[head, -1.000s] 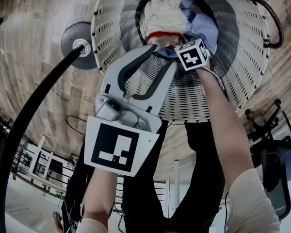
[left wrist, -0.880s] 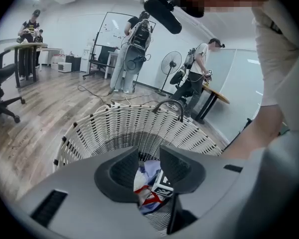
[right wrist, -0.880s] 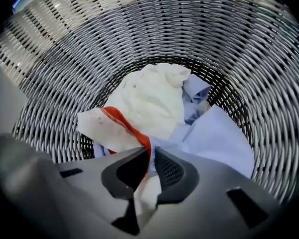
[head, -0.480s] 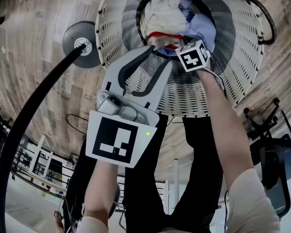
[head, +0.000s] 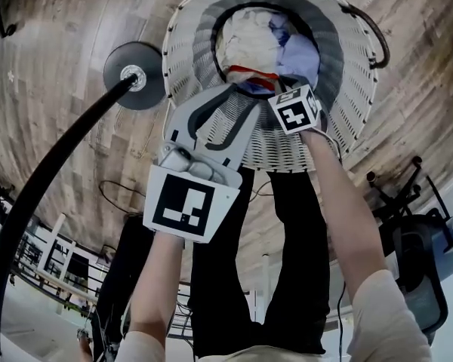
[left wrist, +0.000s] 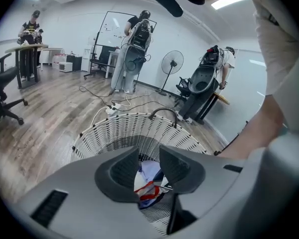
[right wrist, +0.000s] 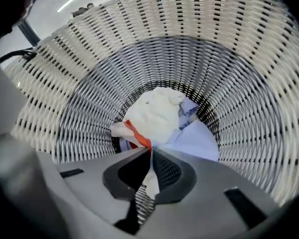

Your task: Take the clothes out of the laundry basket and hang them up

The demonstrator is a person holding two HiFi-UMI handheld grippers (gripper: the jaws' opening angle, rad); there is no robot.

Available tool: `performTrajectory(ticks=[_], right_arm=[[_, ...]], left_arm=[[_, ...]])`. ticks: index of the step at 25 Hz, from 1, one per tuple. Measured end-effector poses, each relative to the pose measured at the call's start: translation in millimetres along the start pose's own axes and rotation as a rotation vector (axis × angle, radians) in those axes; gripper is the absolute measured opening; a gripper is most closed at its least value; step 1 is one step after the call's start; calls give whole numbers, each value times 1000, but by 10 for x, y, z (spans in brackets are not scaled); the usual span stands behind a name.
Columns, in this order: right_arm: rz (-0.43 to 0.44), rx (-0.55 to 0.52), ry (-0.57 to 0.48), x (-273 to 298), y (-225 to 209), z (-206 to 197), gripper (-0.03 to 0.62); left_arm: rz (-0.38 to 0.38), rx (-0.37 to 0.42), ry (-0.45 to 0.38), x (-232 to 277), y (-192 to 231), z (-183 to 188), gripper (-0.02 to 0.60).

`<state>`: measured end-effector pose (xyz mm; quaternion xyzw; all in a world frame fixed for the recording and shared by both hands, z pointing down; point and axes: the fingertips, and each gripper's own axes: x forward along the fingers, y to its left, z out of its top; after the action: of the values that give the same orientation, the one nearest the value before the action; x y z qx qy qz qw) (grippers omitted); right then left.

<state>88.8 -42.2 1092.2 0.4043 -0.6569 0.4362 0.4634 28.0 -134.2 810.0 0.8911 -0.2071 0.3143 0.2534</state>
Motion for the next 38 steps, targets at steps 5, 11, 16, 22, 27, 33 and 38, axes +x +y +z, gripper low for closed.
performTrajectory(ticks=[5,11,16,22,27,33,38], right_arm=[[-10,-19,-16,-395,45,65,25],[-23,-38,-37,-879,11,142,25],[-38,-38,-52,-1262,-30,147,23],[-37,-47,-77,-1690,31,169,23],[-14,-73,-88,-2005,176,119,23],[9,-108,-144,-2489,357,238,21],[17,-160,-187,-2865,487,405,21]], left_arm=[[-4,-7,-10,-147,-105,159,138],[-11,28,-23,-344,-269,311,138],[-6,32,-22,-518,-464,397,138],[4,23,-32,-692,-704,523,138],[-23,-29,-13,-832,-917,464,138],[6,-28,18,-1114,-1082,417,138],[25,-54,6,-1314,-1198,529,138]])
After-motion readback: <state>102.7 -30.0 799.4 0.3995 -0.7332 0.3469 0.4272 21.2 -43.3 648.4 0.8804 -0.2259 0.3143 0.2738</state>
